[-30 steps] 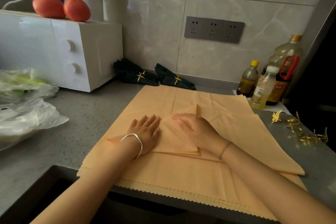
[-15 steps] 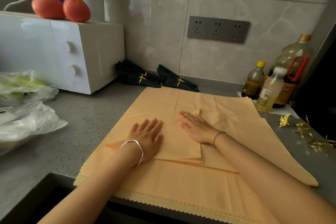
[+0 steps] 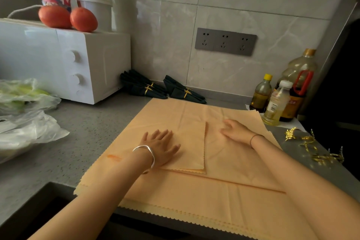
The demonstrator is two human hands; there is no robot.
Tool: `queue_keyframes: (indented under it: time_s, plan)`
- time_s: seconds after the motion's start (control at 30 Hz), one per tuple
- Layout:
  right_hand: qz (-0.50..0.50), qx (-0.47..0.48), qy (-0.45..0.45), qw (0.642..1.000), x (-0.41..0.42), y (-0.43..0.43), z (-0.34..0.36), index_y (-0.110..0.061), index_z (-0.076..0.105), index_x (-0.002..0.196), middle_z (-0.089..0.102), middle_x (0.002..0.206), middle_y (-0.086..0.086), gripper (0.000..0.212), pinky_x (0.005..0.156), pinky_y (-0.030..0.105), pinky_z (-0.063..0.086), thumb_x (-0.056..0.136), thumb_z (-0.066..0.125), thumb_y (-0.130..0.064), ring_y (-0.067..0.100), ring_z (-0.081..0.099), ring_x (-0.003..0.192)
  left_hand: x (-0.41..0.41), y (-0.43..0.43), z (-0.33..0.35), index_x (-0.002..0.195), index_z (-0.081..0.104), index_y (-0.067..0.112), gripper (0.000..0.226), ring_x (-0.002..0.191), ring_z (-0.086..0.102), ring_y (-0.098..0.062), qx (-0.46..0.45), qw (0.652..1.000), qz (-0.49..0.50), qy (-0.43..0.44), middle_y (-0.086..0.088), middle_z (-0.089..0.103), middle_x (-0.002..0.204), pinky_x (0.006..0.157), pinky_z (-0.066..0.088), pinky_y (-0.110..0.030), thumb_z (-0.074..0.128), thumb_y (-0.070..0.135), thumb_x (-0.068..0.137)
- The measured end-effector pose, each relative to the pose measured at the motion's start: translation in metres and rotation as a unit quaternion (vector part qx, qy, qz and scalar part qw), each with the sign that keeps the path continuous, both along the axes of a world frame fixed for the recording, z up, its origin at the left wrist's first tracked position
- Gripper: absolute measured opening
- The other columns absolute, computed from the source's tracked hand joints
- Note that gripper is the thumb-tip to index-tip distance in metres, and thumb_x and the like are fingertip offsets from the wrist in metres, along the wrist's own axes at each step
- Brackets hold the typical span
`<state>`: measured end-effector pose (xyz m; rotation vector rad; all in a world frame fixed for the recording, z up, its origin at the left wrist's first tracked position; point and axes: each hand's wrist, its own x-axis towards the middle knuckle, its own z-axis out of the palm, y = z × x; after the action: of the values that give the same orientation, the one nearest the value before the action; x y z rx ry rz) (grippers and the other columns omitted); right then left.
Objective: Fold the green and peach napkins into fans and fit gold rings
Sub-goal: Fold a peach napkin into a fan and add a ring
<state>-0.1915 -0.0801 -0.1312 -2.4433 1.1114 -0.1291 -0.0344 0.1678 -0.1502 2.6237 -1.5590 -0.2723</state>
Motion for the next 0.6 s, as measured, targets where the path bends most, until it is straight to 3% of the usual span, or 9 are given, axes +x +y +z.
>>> queue_keyframes:
  time_s: [0.1, 0.2, 0.37, 0.47, 0.5, 0.6]
  plan:
    - [-0.007, 0.011, 0.024, 1.000, -0.010, -0.012, -0.003, -0.021, 0.031, 0.145, 0.031, 0.149, 0.001, 0.077, 0.113, 0.043, 0.026, 0.083, 0.056, -0.060, 0.024, 0.032, 0.135, -0.017, -0.018, -0.002, 0.152, -0.002, 0.022, 0.072, 0.147, -0.006, -0.015, -0.015, 1.000, -0.020, -0.015, 0.006, -0.004, 0.160, 0.118, -0.007, -0.041, 0.015, 0.062, 0.095]
    - [-0.011, -0.047, 0.061, 0.997, -0.009, -0.014, 0.001, -0.023, 0.032, 0.143, 0.027, 0.150, 0.002, 0.082, 0.113, 0.041, 0.023, 0.078, 0.054, -0.068, 0.024, 0.028, 0.136, -0.028, -0.033, -0.011, 0.153, -0.001, 0.020, 0.074, 0.147, -0.007, -0.016, -0.035, 0.999, -0.011, -0.007, 0.005, -0.003, 0.160, 0.118, -0.009, -0.039, 0.018, 0.062, 0.094]
    - [-0.034, -0.058, 0.099, 0.993, -0.013, -0.026, 0.012, -0.026, 0.043, 0.124, 0.042, 0.135, 0.003, 0.088, 0.103, 0.039, 0.029, 0.059, 0.057, -0.083, 0.024, 0.037, 0.125, -0.032, -0.040, -0.021, 0.153, 0.000, 0.021, 0.075, 0.147, -0.006, -0.017, -0.052, 0.998, 0.017, -0.013, 0.005, -0.002, 0.160, 0.118, -0.007, -0.039, 0.019, 0.064, 0.093]
    - [-0.055, -0.045, 0.124, 0.990, -0.023, -0.040, 0.010, -0.025, 0.039, 0.130, 0.040, 0.139, 0.004, 0.101, 0.104, 0.042, 0.032, 0.053, 0.054, -0.089, 0.027, 0.035, 0.128, -0.031, -0.040, -0.021, 0.152, 0.000, 0.021, 0.075, 0.147, -0.005, -0.016, -0.052, 0.998, 0.017, -0.018, 0.006, -0.002, 0.160, 0.119, -0.006, -0.039, 0.019, 0.064, 0.093]
    - [-0.057, -0.049, 0.123, 0.990, -0.030, -0.045, 0.012, -0.023, 0.040, 0.130, 0.042, 0.137, 0.004, 0.094, 0.101, 0.039, 0.035, 0.060, 0.055, -0.085, 0.026, 0.038, 0.126, -0.030, -0.040, -0.021, 0.152, 0.000, 0.022, 0.075, 0.147, -0.005, -0.016, -0.052, 0.998, 0.016, -0.019, 0.006, -0.002, 0.160, 0.119, -0.005, -0.039, 0.018, 0.064, 0.093]
    - [-0.052, -0.063, 0.096, 0.992, -0.059, -0.058, 0.019, -0.021, 0.050, 0.108, 0.055, 0.116, 0.003, 0.046, 0.069, 0.025, 0.038, 0.081, 0.062, -0.056, 0.017, 0.048, 0.099, -0.030, -0.040, -0.022, 0.153, 0.000, 0.023, 0.075, 0.147, -0.005, -0.016, -0.052, 0.998, 0.015, -0.025, 0.006, -0.002, 0.160, 0.119, -0.005, -0.039, 0.018, 0.064, 0.093]
